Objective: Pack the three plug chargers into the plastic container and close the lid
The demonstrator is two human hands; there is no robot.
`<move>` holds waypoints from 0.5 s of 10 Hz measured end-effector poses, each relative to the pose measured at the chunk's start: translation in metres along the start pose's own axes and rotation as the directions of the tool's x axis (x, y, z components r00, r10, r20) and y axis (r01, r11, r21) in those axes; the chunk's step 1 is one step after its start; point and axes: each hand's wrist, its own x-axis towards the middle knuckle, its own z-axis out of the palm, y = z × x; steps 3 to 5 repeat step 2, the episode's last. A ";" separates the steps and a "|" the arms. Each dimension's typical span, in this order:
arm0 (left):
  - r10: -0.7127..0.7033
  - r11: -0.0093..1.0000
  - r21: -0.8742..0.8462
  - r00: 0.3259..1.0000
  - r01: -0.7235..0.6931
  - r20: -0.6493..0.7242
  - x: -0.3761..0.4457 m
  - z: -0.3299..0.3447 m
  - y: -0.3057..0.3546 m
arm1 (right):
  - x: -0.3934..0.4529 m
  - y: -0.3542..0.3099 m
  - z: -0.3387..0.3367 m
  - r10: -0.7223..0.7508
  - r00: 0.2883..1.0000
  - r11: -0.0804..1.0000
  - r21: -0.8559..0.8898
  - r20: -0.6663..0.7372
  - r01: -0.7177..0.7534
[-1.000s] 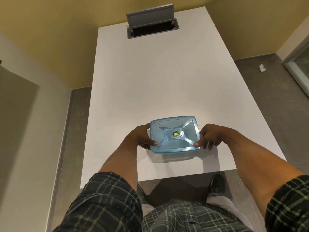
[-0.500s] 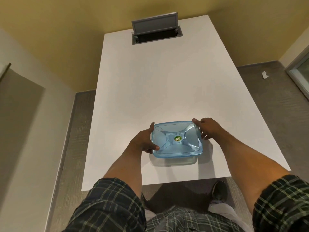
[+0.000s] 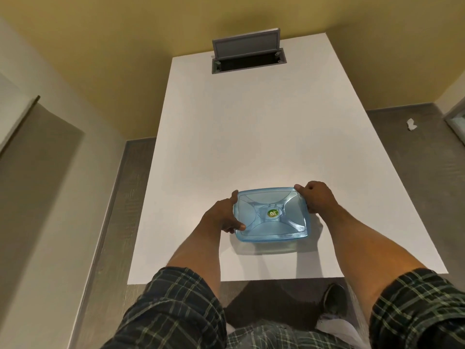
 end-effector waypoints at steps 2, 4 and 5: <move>0.050 0.908 0.418 0.998 -0.028 -0.043 -0.011 -0.008 0.009 | -0.016 -0.008 0.008 -0.058 0.995 0.939 -0.344 -0.081 0.027; 0.050 0.908 0.418 0.998 -0.028 -0.043 -0.011 -0.008 0.009 | -0.016 -0.008 0.008 -0.058 0.995 0.939 -0.344 -0.081 0.027; 0.050 0.908 0.418 0.998 -0.028 -0.043 -0.011 -0.008 0.009 | -0.016 -0.008 0.008 -0.058 0.995 0.939 -0.344 -0.081 0.027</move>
